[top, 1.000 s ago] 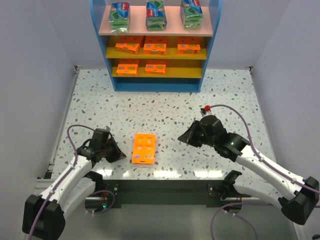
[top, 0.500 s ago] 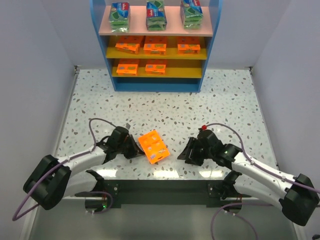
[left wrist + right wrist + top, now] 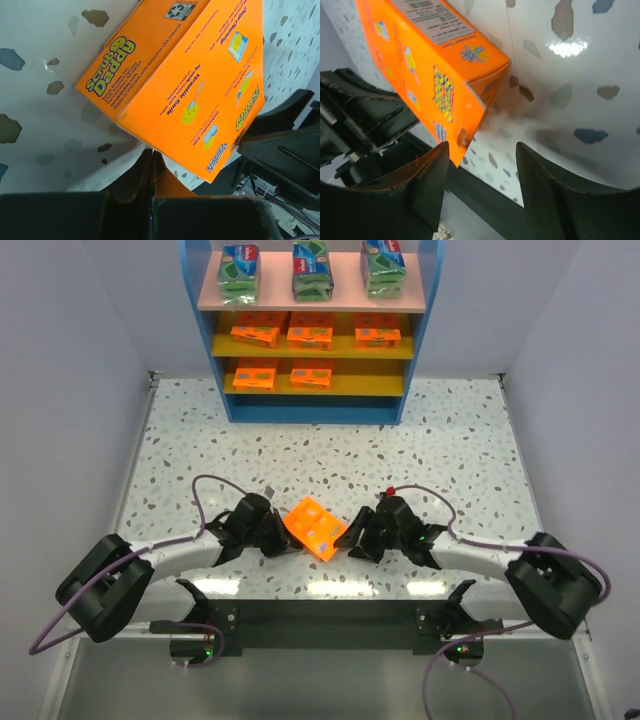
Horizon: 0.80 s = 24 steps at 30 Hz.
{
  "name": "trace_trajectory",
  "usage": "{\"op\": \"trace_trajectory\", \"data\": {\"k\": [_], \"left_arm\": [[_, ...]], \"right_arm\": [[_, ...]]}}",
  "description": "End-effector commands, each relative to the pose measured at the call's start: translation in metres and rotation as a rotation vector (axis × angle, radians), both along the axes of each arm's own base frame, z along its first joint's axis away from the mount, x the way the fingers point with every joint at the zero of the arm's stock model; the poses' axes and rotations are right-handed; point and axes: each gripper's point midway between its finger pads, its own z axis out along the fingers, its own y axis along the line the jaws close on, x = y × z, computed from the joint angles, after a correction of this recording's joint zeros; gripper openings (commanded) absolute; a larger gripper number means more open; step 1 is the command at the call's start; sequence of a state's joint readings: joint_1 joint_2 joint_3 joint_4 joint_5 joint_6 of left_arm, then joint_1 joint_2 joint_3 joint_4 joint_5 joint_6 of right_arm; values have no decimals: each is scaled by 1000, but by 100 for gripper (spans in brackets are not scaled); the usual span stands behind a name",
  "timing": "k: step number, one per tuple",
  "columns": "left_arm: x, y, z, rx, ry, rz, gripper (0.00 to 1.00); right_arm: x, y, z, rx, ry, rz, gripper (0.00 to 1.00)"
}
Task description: Place and organize the cleaning sponges onto the shelf
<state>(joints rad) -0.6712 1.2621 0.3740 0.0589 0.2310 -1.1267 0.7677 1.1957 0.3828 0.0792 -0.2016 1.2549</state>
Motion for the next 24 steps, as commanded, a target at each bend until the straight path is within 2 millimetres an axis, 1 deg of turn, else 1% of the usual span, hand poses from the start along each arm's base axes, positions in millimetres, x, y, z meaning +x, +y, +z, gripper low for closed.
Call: {"op": "trace_trajectory", "data": {"k": [1, 3, 4, 5, 6, 7, 8, 9, 10, 11, 12, 13, 14, 15, 16, 17, 18, 19, 20, 21, 23, 24], "left_arm": [[9, -6, 15, -26, -46, 10, 0], [8, -4, 16, -25, -51, 13, 0], [4, -1, 14, -14, -39, 16, 0], [4, 0, 18, -20, -48, 18, 0], [5, 2, 20, -16, -55, 24, 0], [1, 6, 23, -5, -51, 29, 0], [2, 9, 25, 3, -63, 42, 0], [3, 12, 29, 6, -71, 51, 0], [-1, 16, 30, 23, -63, 56, 0], [0, 19, 41, 11, -92, 68, 0], [3, 24, 45, 21, -107, 90, 0], [1, 29, 55, 24, -117, 101, 0], [2, 32, 62, 27, -126, 115, 0], [8, 36, 76, 26, -158, 141, 0], [5, 44, 84, 33, -166, 156, 0], [6, 48, 92, 36, -179, 170, 0], [10, 55, 99, 45, -201, 198, 0], [9, 59, 114, 39, -223, 207, 0], [8, 61, 120, 37, -232, 210, 0], [14, 67, 132, 46, -265, 239, 0], [13, 73, 137, 62, -270, 244, 0], [13, 74, 139, 69, -272, 247, 0]], "right_arm": [[28, 32, 13, 83, -84, 23, 58], [32, 46, 13, 126, -83, 49, 50], [33, 48, 2, 121, -59, 48, 43], [38, 53, 10, 165, -89, 41, 25], [38, 50, 7, 181, -75, 12, 17], [38, 49, 13, 208, -88, 0, 9], [37, 47, 16, 231, -96, -9, 0], [38, 44, 22, 243, -109, -17, 0], [39, 41, 26, 250, -117, -24, 0], [40, 37, 40, 273, -147, -30, 0], [43, 30, 45, 282, -156, -45, 0], [46, 27, 65, 326, -198, -49, 0], [48, 22, 73, 348, -210, -62, 0], [59, 10, 81, 366, -220, -109, 0], [62, 5, 93, 395, -237, -113, 0], [66, -1, 100, 403, -240, -129, 0], [78, -12, 129, 439, -307, -159, 0], [82, -16, 142, 450, -335, -160, 0], [85, -22, 148, 441, -338, -169, 0], [96, -30, 176, 463, -405, -191, 0], [105, -38, 197, 477, -440, -203, 0], [116, -48, 214, 480, -482, -233, 0]]}}
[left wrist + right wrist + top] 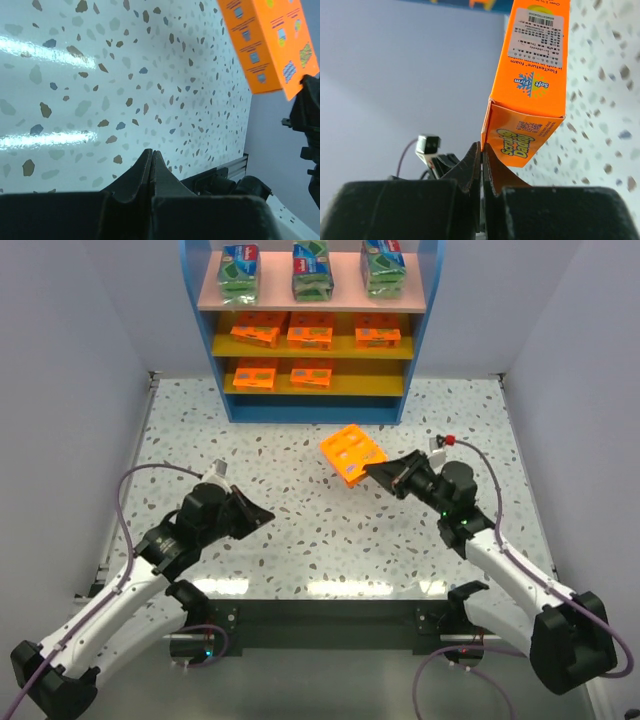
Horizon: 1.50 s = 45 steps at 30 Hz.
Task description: Place and organize the cleaning sponges onto the shelf
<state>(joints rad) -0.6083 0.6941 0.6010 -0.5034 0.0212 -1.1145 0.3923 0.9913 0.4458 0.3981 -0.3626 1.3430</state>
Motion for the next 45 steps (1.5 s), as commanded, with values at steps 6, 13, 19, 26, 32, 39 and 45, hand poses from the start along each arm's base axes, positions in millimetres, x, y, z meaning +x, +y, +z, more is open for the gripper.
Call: {"op": "trace_trajectory", "data": {"k": [6, 13, 19, 26, 32, 39, 45], "left_arm": [[-9, 19, -2, 76, 37, 31, 0], [-20, 26, 0, 61, 39, 41, 0], [-29, 35, 4, 46, 32, 66, 0], [-40, 43, 3, 31, 42, 87, 0], [-46, 44, 4, 16, 51, 84, 0], [-52, 49, 7, -8, 52, 105, 0], [-55, 52, 11, -23, 52, 121, 0]], "right_arm": [[57, -35, 76, 39, -133, -108, 0], [105, -41, 81, 63, -154, -157, 0], [127, -48, 93, 78, -189, -183, 0], [156, -57, 90, 52, -176, -248, 0], [197, -65, 76, 68, -140, -349, 0], [233, -67, 69, 120, -126, -436, 0], [247, -58, 50, 107, -60, -536, 0]]}}
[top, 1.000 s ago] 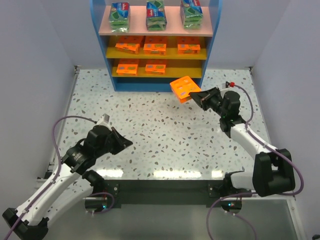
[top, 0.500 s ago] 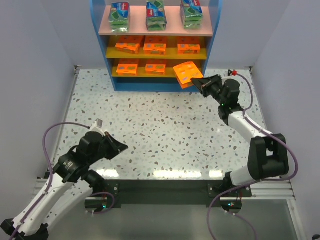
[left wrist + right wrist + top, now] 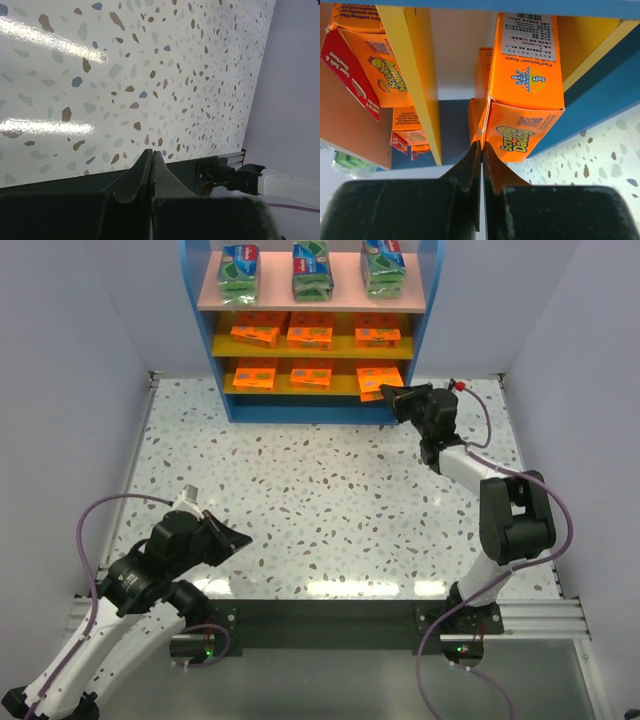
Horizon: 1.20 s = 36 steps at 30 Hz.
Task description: Place and organize the cleaning sponges onto the shelf
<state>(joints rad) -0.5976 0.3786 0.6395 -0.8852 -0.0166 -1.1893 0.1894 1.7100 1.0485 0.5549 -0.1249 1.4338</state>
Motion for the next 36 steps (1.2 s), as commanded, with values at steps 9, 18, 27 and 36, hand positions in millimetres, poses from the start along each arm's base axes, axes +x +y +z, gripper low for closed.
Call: {"op": "trace_trajectory", "data": {"k": [9, 18, 27, 36], "left_arm": [[-4, 13, 9, -9, 2, 73, 0], [-9, 21, 12, -24, -2, 106, 0], [-4, 18, 17, -19, -10, 101, 21], [10, 9, 29, -21, -47, 86, 92]], "right_arm": [[32, 20, 5, 90, 1, -207, 0], [55, 17, -9, 103, 23, -257, 0], [67, 30, 9, 166, -58, -153, 50], [-8, 41, 47, 157, -201, 49, 98]]}}
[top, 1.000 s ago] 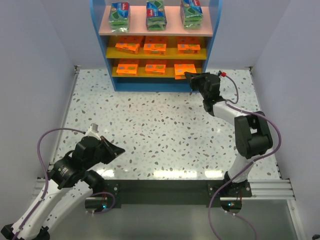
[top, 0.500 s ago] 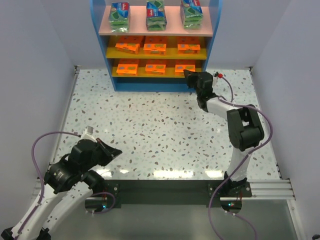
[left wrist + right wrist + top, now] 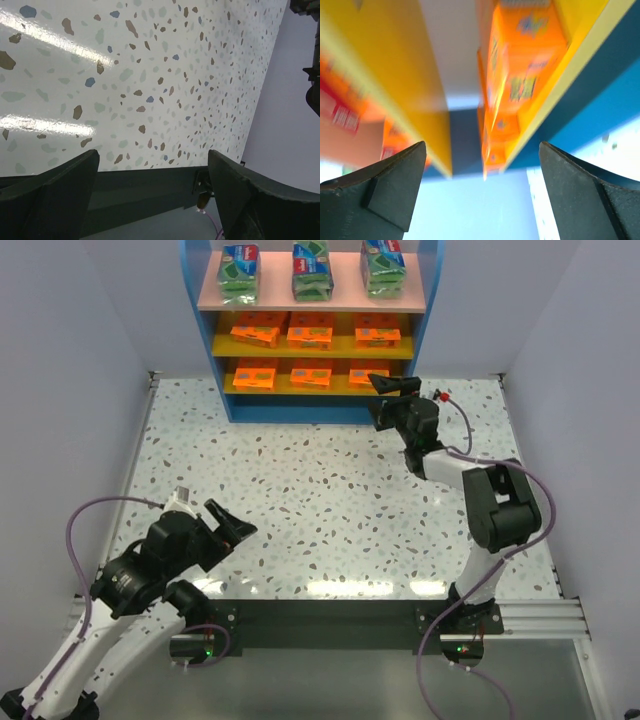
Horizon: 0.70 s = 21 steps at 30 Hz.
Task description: Place and organize the cleaning sponges onto the shelf
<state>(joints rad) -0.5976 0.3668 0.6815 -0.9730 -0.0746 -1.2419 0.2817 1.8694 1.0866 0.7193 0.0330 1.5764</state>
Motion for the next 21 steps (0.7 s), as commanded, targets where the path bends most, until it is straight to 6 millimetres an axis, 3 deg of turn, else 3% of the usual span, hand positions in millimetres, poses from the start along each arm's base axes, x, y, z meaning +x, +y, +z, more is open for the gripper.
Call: {"op": "trace_trajectory", "data": {"k": [1, 2, 6, 7, 8, 10, 11, 12, 13, 14, 15, 21], "left_arm": [[16, -5, 31, -25, -97, 2, 96], [18, -7, 33, -19, -102, 0, 100], [29, -10, 48, 17, -162, -29, 100], [33, -10, 58, 26, -190, -30, 100], [38, -11, 58, 70, -199, -51, 100], [47, -9, 76, 123, -262, -72, 100], [52, -11, 78, 156, -261, -80, 100], [56, -10, 84, 174, -279, -84, 100], [62, -9, 102, 198, -338, -93, 100], [68, -12, 105, 224, -345, -106, 100], [71, -12, 111, 242, -361, -110, 100], [95, -20, 155, 306, -467, -140, 100]], "right_arm": [[-53, 10, 71, 9, -213, 149, 98], [-65, 13, 71, 2, -218, 186, 98], [-133, 32, 56, -106, -200, 415, 99], [-156, 40, 23, -189, -112, 514, 98], [-177, 40, 32, -241, -139, 561, 98], [-212, 31, -13, -402, -16, 643, 98], [-229, 25, -2, -446, -47, 647, 98], [-247, 18, -21, -484, 39, 679, 98], [-259, 12, -28, -554, 34, 702, 98], [-272, 8, -22, -583, 13, 711, 98], [-287, 1, -32, -600, 71, 734, 98], [-333, -23, -49, -672, 137, 727, 98]]}}
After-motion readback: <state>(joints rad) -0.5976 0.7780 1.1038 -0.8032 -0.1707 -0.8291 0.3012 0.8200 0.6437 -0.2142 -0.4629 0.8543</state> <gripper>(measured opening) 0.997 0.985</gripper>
